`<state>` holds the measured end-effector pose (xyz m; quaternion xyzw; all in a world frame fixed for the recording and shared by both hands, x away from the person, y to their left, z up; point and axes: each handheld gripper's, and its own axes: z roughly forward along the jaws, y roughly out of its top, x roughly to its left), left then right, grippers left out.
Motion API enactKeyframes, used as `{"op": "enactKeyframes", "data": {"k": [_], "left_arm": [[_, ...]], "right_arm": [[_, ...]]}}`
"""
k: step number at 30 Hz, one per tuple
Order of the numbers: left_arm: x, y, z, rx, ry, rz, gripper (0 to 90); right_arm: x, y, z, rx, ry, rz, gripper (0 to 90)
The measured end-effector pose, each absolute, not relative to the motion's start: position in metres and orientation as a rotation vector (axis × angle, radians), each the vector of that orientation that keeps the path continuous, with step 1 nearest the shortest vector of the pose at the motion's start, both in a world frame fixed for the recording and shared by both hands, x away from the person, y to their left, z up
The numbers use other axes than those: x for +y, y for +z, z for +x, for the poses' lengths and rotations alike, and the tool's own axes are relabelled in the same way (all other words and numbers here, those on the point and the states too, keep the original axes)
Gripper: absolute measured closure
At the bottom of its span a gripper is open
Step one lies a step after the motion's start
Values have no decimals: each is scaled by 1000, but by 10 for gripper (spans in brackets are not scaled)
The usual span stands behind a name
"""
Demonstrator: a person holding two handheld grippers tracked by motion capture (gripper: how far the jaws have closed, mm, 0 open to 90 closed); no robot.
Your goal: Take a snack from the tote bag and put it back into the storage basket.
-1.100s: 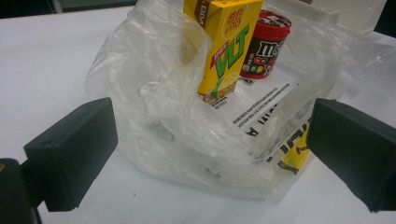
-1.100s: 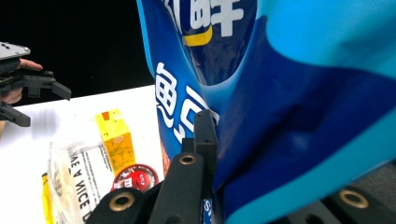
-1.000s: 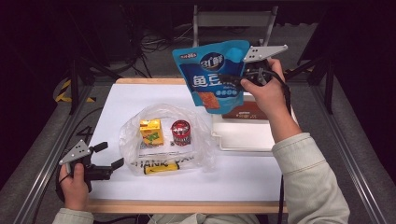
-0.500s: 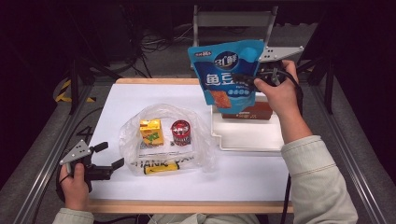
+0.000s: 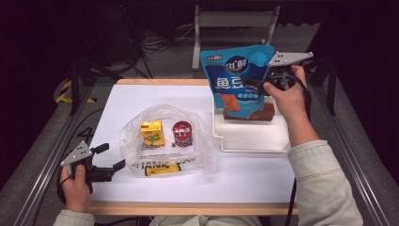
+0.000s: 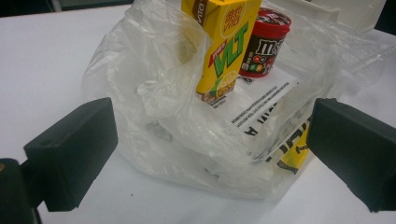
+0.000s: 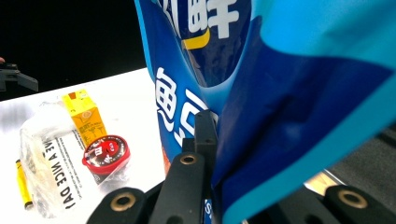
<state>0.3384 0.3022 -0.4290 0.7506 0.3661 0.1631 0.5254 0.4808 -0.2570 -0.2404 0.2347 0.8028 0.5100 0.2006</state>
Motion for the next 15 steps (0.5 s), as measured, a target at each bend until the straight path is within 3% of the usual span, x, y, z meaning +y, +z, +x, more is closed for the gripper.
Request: {"op": "enactKeyframes", "data": {"k": [15], "left_arm": [[301,-429,339,873,388,1801,28]], "right_arm": [[-264,-266,485,2265,1422,714,877]]}}
